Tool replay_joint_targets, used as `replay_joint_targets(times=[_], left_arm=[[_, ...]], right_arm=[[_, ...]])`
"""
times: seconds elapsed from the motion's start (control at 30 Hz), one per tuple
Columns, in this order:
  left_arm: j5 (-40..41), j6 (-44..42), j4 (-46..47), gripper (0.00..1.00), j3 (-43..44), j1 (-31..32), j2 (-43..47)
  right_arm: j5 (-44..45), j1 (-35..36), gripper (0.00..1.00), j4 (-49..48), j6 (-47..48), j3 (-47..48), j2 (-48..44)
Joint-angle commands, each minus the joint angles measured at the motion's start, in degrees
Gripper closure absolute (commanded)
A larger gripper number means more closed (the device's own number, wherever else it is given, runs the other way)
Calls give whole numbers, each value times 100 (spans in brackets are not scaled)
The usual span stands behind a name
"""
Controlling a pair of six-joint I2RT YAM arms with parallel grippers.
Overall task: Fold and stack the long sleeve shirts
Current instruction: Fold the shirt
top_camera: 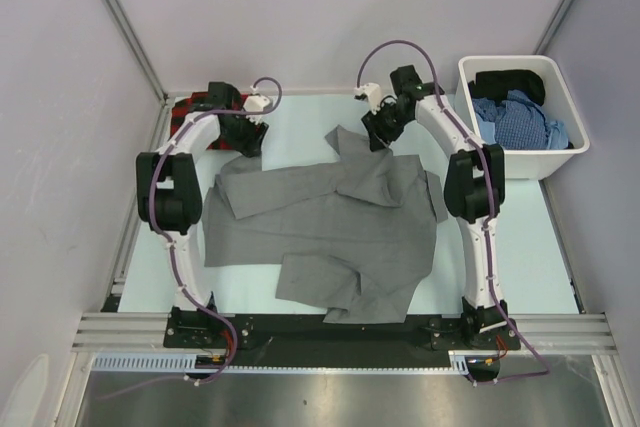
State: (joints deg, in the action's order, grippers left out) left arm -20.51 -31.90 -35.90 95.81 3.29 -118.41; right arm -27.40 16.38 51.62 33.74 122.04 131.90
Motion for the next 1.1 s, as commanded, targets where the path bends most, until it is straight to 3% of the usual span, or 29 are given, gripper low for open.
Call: replay_joint_targets(times=[0.0, 0.07, 0.1, 0.2, 0.5, 0.53, 0.57, 0.67, 0.7, 0.8, 0.83, 0.93, 1.07], left_arm=[[714, 201, -303, 48, 298, 14, -103], [959, 333, -374, 59, 315, -100, -77], [1075, 481, -409, 75, 298, -135, -51], [1453, 876, -584, 100, 263, -311, 46], [1778, 2335, -1305, 100, -510, -1277, 458], [1831, 2477, -1314, 97, -702, -1339, 520], [1840, 2730, -1332, 86, -782, -1427, 573], [1438, 2979, -1131, 77, -1064, -1874, 968], [1158, 3031, -1017, 73, -1204, -1963, 1265], [-157, 2866, -498, 47, -1319, -2315, 1802], [-599, 2273, -453, 41, -1284, -2324, 1882], [-1339, 929, -803, 38, -1109, -2149, 2102], [-1429, -753, -1638, 35, -1160, -1413, 2322]], right_arm=[[577, 58, 51, 349, 879, -179, 319], [709, 84, 54, 341, 1195, -486, 302], [892, 111, 55, 271, 1258, -853, 267], [1244, 146, 59, -89, 1539, -1313, 231], [1615, 181, 64, -345, 1785, -1683, 214], [1632, 190, 64, -371, 1786, -1701, 205], [1641, 181, 65, -389, 1803, -1727, 188], [1641, 181, 65, -424, 1803, -1788, 152], [1632, 181, 65, -468, 1803, -1797, 144], [1580, 207, 65, -538, 1794, -1859, 73], [1519, 225, 65, -530, 1777, -1850, 47], [1326, 277, 71, -538, 1663, -1780, -94], [1149, 348, 75, -486, 1522, -1631, -339]])
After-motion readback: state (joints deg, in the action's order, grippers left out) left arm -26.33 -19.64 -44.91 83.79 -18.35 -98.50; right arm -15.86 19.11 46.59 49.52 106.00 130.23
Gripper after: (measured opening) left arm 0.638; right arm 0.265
